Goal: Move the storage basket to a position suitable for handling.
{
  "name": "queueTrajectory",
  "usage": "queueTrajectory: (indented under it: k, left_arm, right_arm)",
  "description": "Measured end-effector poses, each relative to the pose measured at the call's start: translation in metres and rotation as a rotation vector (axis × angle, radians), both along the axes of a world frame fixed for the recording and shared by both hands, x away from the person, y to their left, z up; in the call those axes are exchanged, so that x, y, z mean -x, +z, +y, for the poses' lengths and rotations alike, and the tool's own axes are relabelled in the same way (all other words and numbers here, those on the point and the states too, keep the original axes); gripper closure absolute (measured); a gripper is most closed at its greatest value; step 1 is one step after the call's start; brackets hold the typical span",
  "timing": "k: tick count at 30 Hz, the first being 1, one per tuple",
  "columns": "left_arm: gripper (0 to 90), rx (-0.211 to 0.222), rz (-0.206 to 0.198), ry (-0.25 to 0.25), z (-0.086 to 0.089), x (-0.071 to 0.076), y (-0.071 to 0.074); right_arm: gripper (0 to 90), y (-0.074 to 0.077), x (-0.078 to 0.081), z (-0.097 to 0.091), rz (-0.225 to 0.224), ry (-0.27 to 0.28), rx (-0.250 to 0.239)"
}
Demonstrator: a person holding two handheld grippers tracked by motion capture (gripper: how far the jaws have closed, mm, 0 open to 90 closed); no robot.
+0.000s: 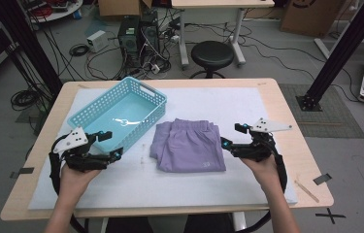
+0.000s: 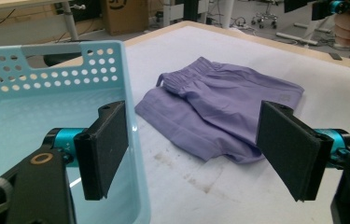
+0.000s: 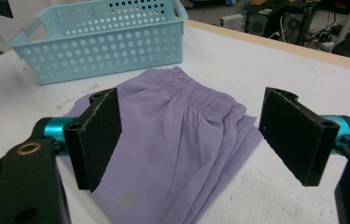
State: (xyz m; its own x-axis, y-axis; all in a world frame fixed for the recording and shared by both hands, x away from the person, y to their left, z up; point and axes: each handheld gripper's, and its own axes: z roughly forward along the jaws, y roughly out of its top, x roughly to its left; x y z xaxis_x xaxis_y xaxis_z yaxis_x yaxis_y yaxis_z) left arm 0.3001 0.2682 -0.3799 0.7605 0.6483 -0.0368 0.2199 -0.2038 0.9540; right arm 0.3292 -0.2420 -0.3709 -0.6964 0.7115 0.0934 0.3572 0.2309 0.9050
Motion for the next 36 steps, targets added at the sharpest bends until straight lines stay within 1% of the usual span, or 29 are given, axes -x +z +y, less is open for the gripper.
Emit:
queueTrajectory:
  k: [4,8,10,14,16,22,26,27,28,29,32,34,36]
  left_arm:
    - [25.3,0.005,0.004,0.014,0.004,0.0,-0.003]
    - [25.3,-0.001,0.011,0.014,0.006,-0.001,-0.005]
    - [25.3,0.002,0.015,0.022,0.007,-0.001,-0.007]
    - [25.3,-0.002,0.013,0.032,0.009,-0.002,-0.008]
    - [25.3,0.005,0.017,0.029,0.009,-0.002,-0.009]
    - [25.3,-0.004,0.019,0.039,0.009,-0.002,-0.01]
    - [25.3,0.003,0.016,0.069,0.013,-0.002,-0.01]
    - [25.3,0.006,0.016,0.083,0.015,-0.002,-0.011]
    - [25.3,0.006,0.016,0.083,0.015,-0.002,-0.011]
    - [25.3,0.018,0.011,0.115,0.019,-0.001,-0.011]
    - [25.3,0.039,0.005,0.164,0.032,0.001,-0.012]
    - [25.3,0.037,0.012,0.195,0.041,0.003,-0.014]
    - [24.6,0.034,0.02,0.21,0.049,0.004,-0.017]
  right_arm:
    - [21.8,-0.002,-0.001,-0.002,0.003,-0.004,-0.002]
    - [21.8,-0.004,-0.001,-0.002,0.009,-0.006,0.002]
    - [21.8,-0.004,-0.001,-0.002,0.008,-0.006,0.004]
    - [21.8,-0.006,-0.002,-0.002,0.013,-0.009,0.008]
    - [21.8,-0.007,-0.002,-0.002,0.018,-0.011,0.006]
    - [21.8,-0.009,-0.003,-0.002,0.022,-0.009,0.012]
    - [21.8,-0.009,-0.003,0.0,0.022,-0.006,0.014]
    - [21.8,-0.009,-0.003,0.0,0.024,-0.007,0.013]
    - [21.8,-0.01,-0.004,0.0,0.021,-0.005,0.016]
    - [21.8,-0.01,-0.004,0.001,0.027,-0.007,0.014]
    - [21.8,-0.011,-0.004,0.001,0.029,-0.006,0.015]
    - [21.8,-0.011,-0.004,0.0,0.03,-0.008,0.016]
    - [21.8,-0.011,-0.004,-0.001,0.027,-0.01,0.011]
